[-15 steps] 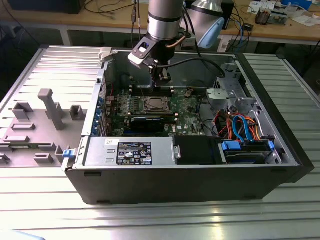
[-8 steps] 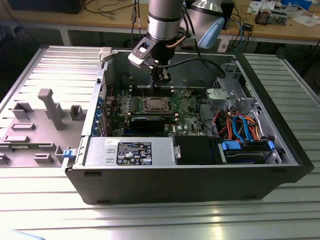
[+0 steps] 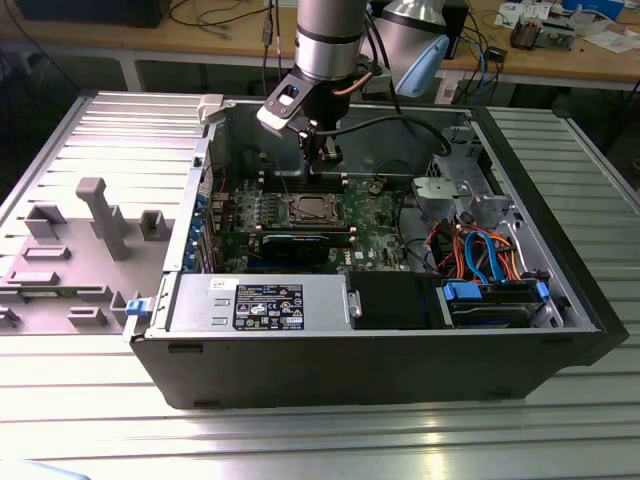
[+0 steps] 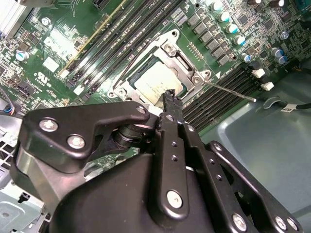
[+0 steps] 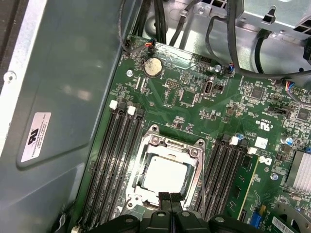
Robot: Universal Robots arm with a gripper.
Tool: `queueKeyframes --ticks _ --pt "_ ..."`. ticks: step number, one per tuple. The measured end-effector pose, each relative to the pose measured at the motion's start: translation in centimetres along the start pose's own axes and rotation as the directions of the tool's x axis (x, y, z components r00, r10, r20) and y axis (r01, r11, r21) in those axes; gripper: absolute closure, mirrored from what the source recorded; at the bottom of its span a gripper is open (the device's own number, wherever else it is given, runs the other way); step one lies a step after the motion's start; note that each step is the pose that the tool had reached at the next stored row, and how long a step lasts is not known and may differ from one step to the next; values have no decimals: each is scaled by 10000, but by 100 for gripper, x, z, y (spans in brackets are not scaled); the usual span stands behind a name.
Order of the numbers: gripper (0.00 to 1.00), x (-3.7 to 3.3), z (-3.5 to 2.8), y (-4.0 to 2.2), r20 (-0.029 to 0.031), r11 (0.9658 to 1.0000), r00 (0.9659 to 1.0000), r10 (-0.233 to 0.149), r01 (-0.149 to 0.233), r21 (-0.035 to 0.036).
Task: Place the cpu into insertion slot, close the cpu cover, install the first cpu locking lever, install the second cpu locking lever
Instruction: 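Install the first cpu locking lever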
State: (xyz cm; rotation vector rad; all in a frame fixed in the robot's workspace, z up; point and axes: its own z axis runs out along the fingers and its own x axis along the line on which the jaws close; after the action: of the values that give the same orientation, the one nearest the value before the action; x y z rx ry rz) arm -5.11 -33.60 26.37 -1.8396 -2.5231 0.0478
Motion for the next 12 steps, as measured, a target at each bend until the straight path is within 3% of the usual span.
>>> queueKeyframes --ticks 12 --pt "89 0 0 0 7 9998 9998 -198 198 -1"
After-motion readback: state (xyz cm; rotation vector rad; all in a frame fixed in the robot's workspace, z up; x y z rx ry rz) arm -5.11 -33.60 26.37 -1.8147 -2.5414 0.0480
